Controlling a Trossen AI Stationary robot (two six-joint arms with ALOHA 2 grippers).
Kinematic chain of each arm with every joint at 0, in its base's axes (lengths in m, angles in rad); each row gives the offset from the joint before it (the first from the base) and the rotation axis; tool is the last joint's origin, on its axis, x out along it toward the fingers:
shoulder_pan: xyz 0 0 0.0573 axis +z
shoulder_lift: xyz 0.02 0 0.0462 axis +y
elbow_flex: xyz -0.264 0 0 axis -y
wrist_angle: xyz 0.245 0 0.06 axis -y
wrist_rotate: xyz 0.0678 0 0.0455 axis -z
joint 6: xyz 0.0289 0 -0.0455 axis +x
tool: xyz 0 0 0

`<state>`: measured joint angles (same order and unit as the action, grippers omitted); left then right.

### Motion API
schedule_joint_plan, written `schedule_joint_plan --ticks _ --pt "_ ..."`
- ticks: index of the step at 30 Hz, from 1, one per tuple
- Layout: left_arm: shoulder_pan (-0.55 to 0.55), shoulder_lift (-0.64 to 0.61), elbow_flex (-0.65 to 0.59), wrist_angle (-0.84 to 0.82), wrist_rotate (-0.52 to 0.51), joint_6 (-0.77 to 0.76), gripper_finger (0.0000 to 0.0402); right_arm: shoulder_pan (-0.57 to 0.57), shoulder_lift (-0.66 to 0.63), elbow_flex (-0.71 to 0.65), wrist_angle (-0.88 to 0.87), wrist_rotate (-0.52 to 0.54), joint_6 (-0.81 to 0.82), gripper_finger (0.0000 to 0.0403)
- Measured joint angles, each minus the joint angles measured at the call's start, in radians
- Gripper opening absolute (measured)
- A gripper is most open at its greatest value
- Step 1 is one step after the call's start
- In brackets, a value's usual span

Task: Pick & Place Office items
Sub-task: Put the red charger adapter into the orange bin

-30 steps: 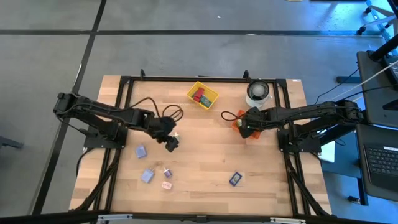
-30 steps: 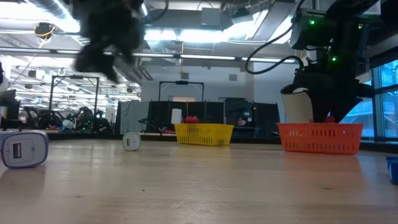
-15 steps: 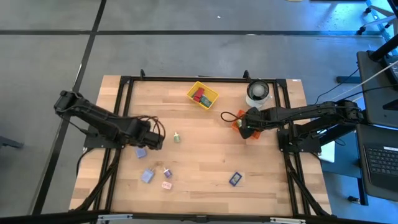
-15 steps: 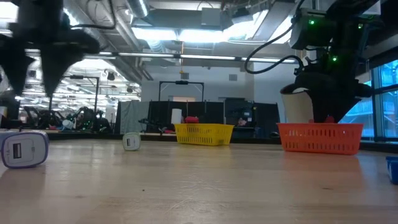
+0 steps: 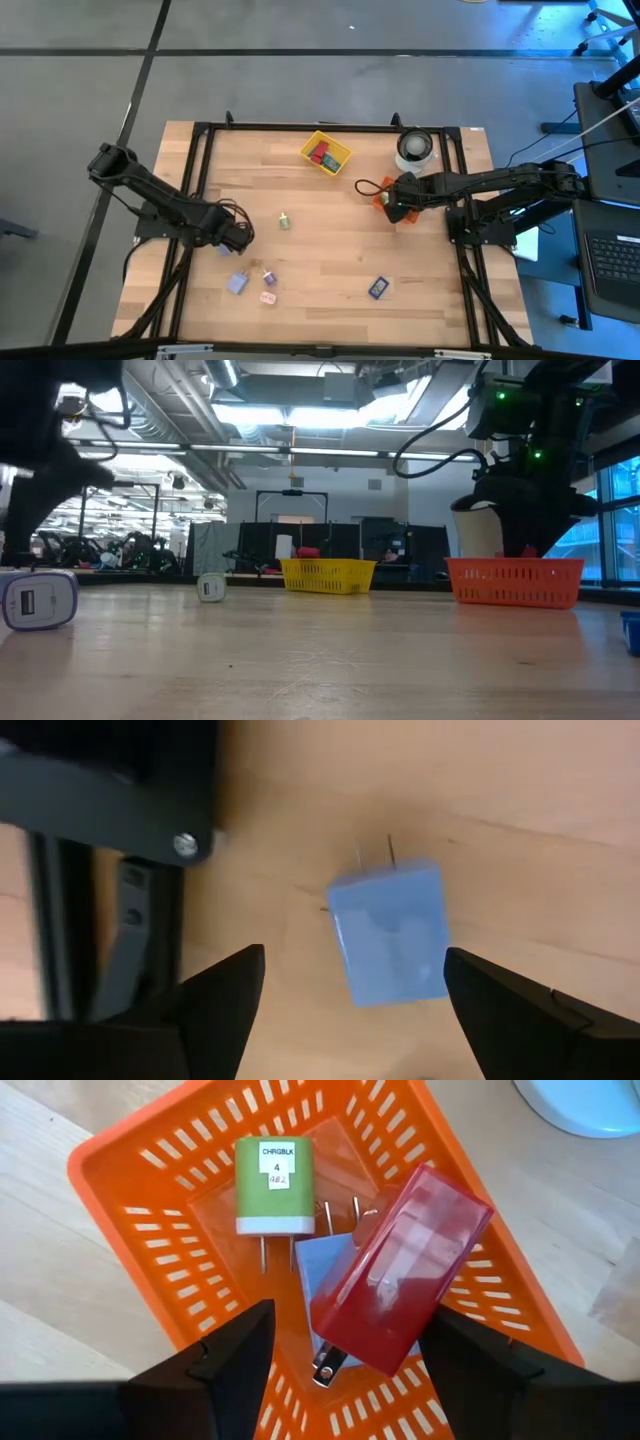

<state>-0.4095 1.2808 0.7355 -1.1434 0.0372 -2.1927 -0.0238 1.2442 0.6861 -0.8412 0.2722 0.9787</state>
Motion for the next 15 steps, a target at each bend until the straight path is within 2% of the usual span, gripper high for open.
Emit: schedule_joint_plan --ticks 8,15 --pt "-0.015 0.000 -0.122 0.261 -0.025 -0.065 0.0306 0.000 0.000 0.000 0.031 0.000 0.002 0.0242" --pt "-0.015 0.000 -0.189 0.314 -0.073 -0.091 0.0306 0.000 0.000 0.000 0.072 -0.001 0.002 0.0242"
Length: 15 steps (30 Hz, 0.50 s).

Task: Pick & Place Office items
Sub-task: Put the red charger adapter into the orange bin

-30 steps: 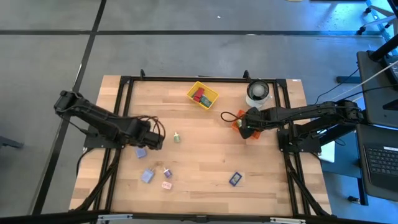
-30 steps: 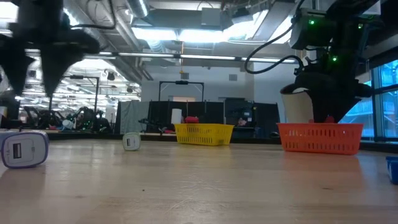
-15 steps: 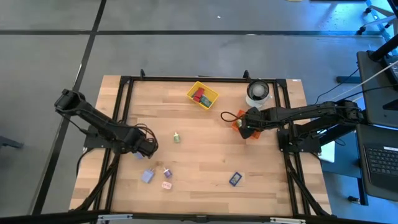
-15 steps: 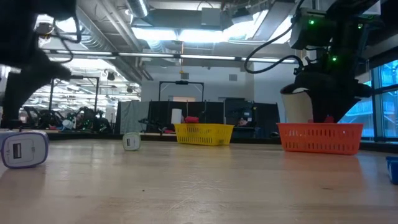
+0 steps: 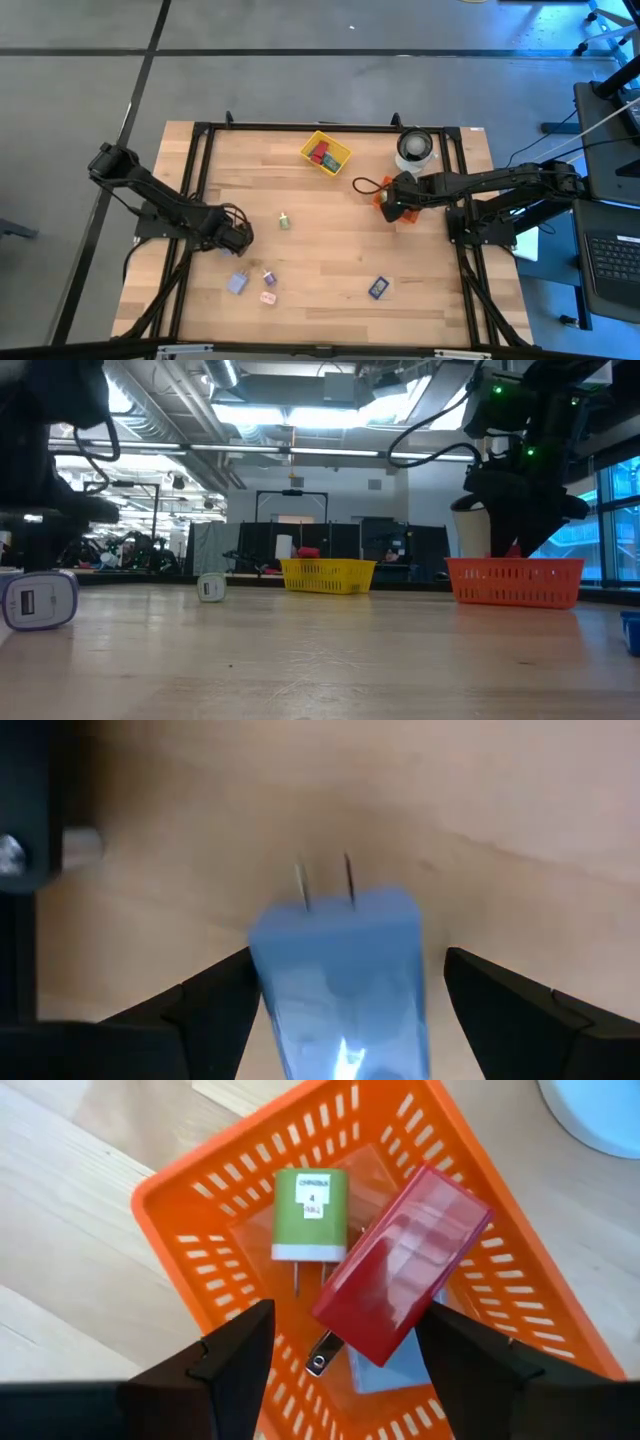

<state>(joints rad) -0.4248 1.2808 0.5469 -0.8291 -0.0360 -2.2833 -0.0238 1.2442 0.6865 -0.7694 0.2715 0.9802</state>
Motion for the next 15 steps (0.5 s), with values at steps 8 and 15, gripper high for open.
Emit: schedule_joint_plan --ticks 8,15 --pt "0.001 0.000 -0.013 0.019 -0.007 0.090 0.0265 0.000 0.000 0.000 0.007 0.000 0.000 0.0242" --pt "0.001 -0.001 -0.010 0.056 0.002 0.153 0.0209 -0.002 0.000 0.000 0.008 0.000 0.003 0.0242"
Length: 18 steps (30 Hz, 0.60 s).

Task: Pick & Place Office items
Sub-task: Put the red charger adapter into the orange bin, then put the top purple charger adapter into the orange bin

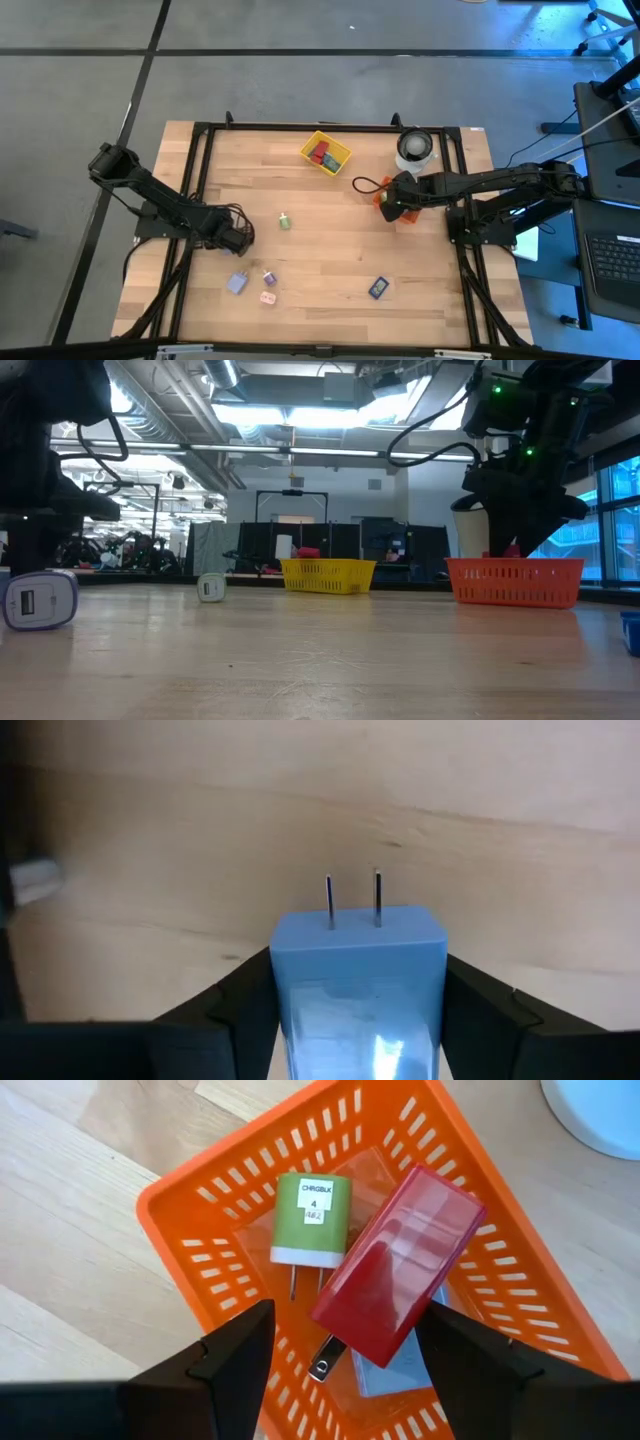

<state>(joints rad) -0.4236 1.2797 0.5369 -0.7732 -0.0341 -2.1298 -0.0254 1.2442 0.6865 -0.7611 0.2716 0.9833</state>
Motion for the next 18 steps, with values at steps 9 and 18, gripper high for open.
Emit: schedule_joint_plan --ticks 9,18 --pt "0.007 0.001 0.084 0.081 -0.146 0.173 0.0214 0.000 0.000 0.000 0.035 -0.001 0.000 0.0242" --pt "0.131 0.001 0.256 0.210 -0.407 0.588 0.0215 0.000 0.000 0.000 0.089 -0.004 0.002 0.0242"
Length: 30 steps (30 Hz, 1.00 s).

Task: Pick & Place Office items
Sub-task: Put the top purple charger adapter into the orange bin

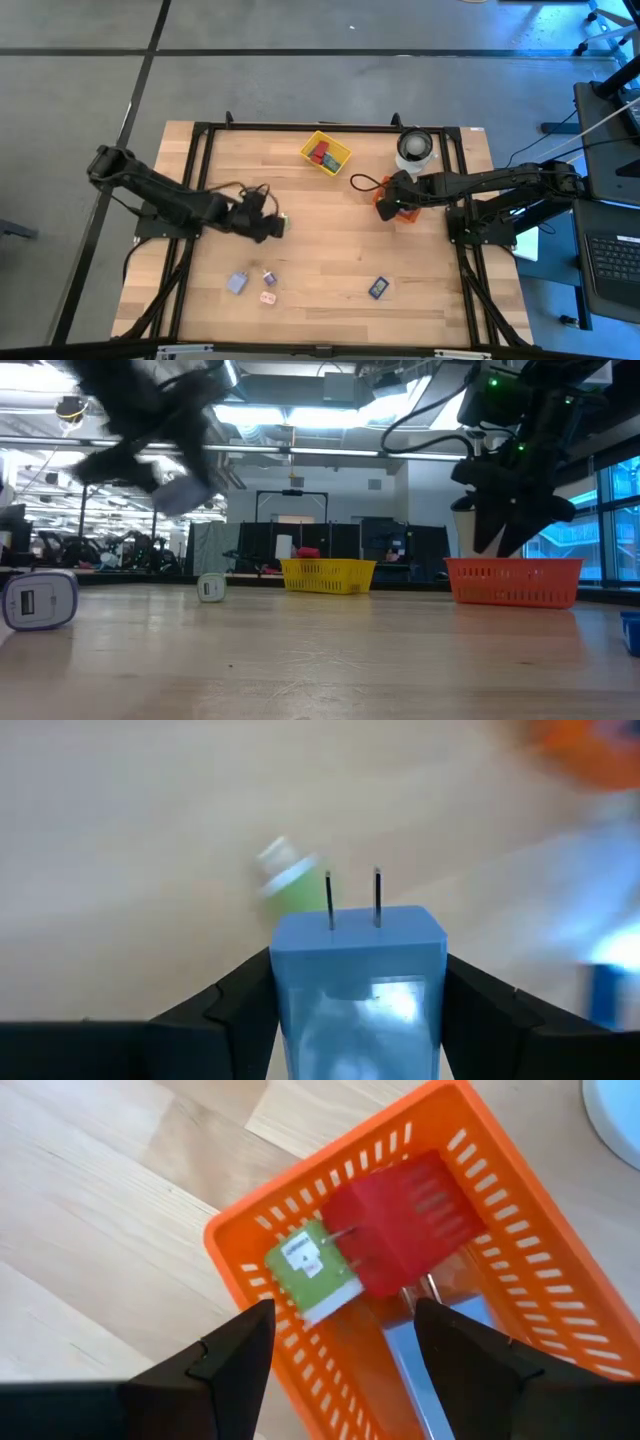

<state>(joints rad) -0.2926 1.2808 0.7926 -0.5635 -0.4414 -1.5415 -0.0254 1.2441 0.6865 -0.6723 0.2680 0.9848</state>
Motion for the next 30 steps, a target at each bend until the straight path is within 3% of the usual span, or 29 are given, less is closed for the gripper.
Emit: schedule_joint_plan --ticks 8,15,20,30 --pt "0.148 0.000 0.144 0.338 -0.034 0.552 0.0215 0.000 0.000 0.000 0.005 0.000 0.002 0.0242" --pt "0.214 0.000 0.202 0.731 0.060 0.959 0.0215 0.000 0.000 0.000 0.005 -0.010 0.002 0.0242" --pt "0.224 0.000 0.204 0.901 0.138 1.075 0.0215 0.007 0.000 0.000 0.005 -0.033 0.002 0.0242" --pt "0.223 0.000 0.204 0.918 0.152 1.084 0.0215 0.025 0.000 0.000 0.007 -0.025 0.002 0.0242"
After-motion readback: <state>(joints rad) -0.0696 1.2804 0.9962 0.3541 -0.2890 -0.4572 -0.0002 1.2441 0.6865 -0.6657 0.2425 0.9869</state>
